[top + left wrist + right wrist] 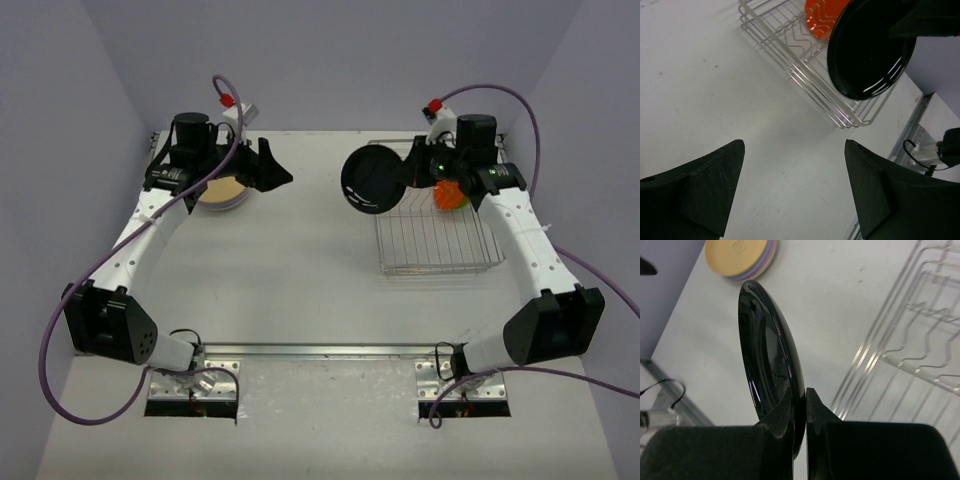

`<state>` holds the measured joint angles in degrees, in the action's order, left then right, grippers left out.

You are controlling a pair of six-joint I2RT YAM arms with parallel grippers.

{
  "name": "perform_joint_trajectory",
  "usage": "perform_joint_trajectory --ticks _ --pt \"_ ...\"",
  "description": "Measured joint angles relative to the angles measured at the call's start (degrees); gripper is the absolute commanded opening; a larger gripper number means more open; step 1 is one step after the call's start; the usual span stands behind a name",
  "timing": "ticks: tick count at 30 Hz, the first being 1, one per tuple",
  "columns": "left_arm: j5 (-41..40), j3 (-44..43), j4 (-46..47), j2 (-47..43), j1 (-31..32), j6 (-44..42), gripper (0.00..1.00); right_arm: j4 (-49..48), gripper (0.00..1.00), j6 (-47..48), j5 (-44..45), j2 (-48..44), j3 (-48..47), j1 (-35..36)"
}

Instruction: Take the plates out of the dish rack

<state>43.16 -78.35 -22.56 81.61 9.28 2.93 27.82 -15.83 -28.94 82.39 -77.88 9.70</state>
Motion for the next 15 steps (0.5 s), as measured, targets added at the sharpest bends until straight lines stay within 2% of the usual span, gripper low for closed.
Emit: perform_joint_trajectory --ticks 4,8,12,15 --pt "1.9 0.2 -0.5 2.0 3.0 0.8 0.71 -0.2 0.00 -0.9 -3.2 -0.1 2.4 6.0" --pt "2.5 1.3 -1.3 3.3 6.6 0.5 0.61 -0.8 0.00 -1.1 -5.1 -0.1 2.5 8.5" --pt "2.7 1.6 -2.6 4.6 9.2 0.0 0.42 -1.0 0.00 -1.6 -6.2 -0.1 2.5 8.6" --pt "3.4 1.6 -3.1 5.5 9.5 -0.1 0.20 -1.3 0.00 -2.0 -7.0 -0.1 2.5 8.6"
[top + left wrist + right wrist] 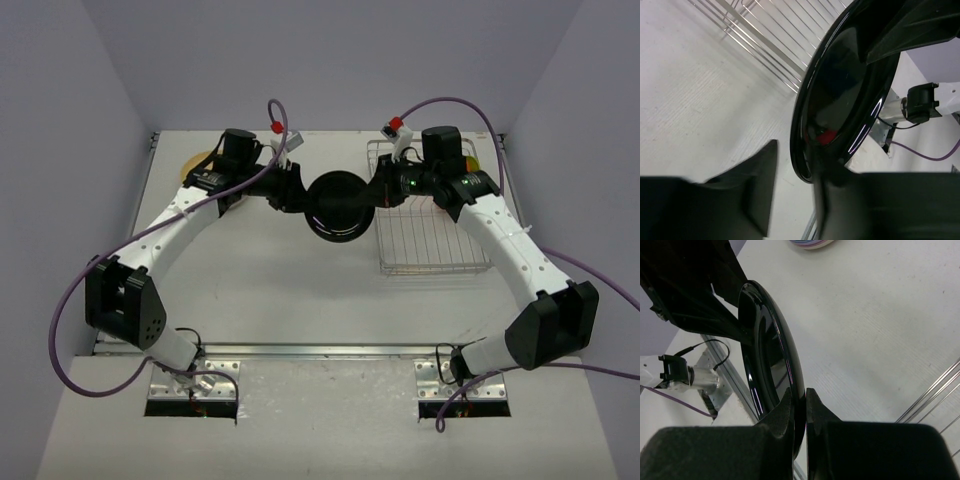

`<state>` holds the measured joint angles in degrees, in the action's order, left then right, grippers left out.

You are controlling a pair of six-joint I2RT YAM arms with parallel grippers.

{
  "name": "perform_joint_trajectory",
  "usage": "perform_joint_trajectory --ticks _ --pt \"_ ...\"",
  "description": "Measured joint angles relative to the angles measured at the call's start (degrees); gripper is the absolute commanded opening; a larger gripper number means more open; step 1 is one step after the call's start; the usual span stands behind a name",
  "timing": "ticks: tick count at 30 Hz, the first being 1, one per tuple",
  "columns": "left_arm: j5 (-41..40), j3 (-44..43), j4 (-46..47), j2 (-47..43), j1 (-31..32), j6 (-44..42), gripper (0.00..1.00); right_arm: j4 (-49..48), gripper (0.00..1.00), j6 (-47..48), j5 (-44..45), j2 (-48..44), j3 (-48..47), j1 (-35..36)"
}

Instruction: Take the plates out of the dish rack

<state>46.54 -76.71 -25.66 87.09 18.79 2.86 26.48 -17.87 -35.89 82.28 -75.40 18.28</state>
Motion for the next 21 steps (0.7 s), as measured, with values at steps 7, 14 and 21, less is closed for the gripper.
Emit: perform_joint_trajectory --ticks 7,14,21 --pt "1.3 0.0 0.0 1.5 -0.1 0.6 0.00 0.3 0.40 -0.1 0.2 0.6 0.0 0.0" --pt "-1.0 0.0 -1.3 5.7 -1.8 -0.6 0.00 0.2 0.88 -0.7 5.7 0.8 0.0 -1.0" --pt "-6.1 -0.6 -3.7 15.8 -7.4 -1.8 0.00 1.3 0.99 -1.2 11.7 0.7 0.0 -9.1"
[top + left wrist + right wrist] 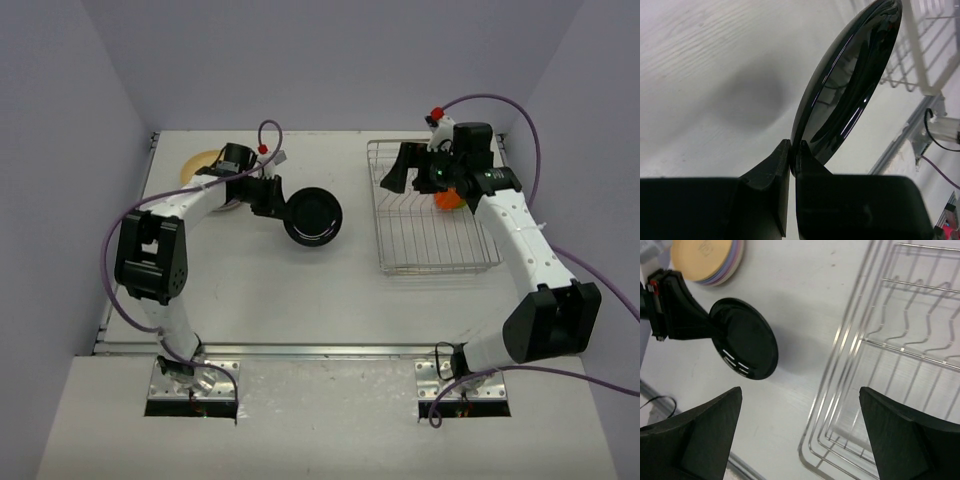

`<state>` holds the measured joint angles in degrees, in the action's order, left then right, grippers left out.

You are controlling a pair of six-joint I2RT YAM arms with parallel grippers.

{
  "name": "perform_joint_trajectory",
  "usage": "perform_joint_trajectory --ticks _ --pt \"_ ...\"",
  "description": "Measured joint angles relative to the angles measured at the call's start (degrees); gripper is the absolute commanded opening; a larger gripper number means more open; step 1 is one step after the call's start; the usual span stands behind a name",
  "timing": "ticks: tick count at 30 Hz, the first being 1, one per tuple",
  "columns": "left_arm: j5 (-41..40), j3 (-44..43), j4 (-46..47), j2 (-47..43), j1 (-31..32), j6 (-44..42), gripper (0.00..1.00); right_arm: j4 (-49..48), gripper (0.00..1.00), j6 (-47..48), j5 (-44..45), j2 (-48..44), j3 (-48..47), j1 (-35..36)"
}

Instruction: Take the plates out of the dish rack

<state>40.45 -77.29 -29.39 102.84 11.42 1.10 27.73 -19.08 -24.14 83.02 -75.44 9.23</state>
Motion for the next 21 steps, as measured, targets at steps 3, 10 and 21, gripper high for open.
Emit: perform_joint_trajectory --ticks 3,10,21 --pt "-2.1 -0.1 -1.2 5.3 -1.6 -1.0 0.00 0.5 0.99 0.2 3.4 0.0 0.0 -2.5" --pt "-5.2 -0.9 -4.0 12.4 -2.4 -1.9 0.00 2.4 0.99 2.4 9.2 0.0 0.2 -3.1" --pt "-7.4 -5.1 -4.5 16.3 -2.4 -2.1 0.34 4.0 0.94 5.2 19.6 1.2 0.3 -4.2"
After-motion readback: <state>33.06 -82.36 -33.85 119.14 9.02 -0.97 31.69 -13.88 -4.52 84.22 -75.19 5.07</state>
